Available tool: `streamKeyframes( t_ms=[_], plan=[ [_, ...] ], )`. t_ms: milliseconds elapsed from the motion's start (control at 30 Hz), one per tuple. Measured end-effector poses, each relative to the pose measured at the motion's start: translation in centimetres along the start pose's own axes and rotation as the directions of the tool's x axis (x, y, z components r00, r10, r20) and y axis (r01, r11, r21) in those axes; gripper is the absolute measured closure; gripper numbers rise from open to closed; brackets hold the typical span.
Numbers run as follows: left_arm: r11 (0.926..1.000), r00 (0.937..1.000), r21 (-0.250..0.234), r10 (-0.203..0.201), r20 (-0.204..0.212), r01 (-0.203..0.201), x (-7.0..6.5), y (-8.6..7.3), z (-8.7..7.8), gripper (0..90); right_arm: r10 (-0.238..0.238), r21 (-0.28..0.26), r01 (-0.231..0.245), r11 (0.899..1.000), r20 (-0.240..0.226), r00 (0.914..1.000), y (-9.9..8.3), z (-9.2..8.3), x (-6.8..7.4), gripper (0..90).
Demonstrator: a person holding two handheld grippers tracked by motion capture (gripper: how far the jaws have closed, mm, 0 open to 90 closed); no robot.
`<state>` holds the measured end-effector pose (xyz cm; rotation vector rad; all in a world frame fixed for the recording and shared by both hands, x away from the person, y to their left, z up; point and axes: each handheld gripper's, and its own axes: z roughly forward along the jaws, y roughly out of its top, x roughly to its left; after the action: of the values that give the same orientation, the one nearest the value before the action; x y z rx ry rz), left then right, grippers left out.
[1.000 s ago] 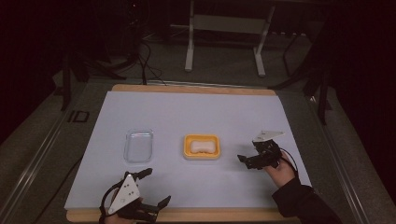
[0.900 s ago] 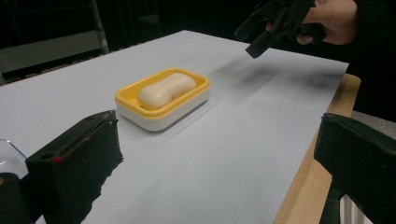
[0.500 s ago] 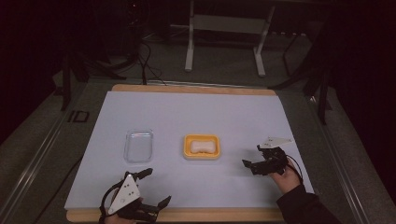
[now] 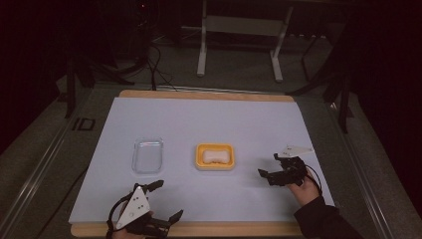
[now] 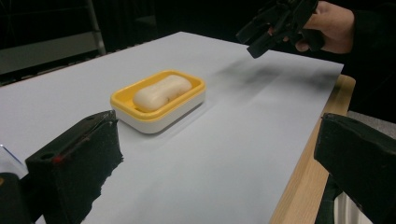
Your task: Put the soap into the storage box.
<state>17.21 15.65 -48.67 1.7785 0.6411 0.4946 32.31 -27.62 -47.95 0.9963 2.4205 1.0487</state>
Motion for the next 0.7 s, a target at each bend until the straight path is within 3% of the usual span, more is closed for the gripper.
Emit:
streamKeyframes(
  t_ms=[400,700],
  plan=[
    [1.0000,1.0000,-0.006,-0.005,-0.001,0.005,-0.01,0.03,-0.04,0.8,-0.019,-0.014,0.019,1.000,-0.012,0.9997,0.01,0.35,0.31,13.4],
    [1.0000,1.0000,-0.005,-0.004,-0.005,0.004,-0.01,0.02,-0.03,0.8,-0.008,-0.007,0.008,1.000,-0.026,0.9996,-0.10,0.56,0.20,13.5]
  ],
)
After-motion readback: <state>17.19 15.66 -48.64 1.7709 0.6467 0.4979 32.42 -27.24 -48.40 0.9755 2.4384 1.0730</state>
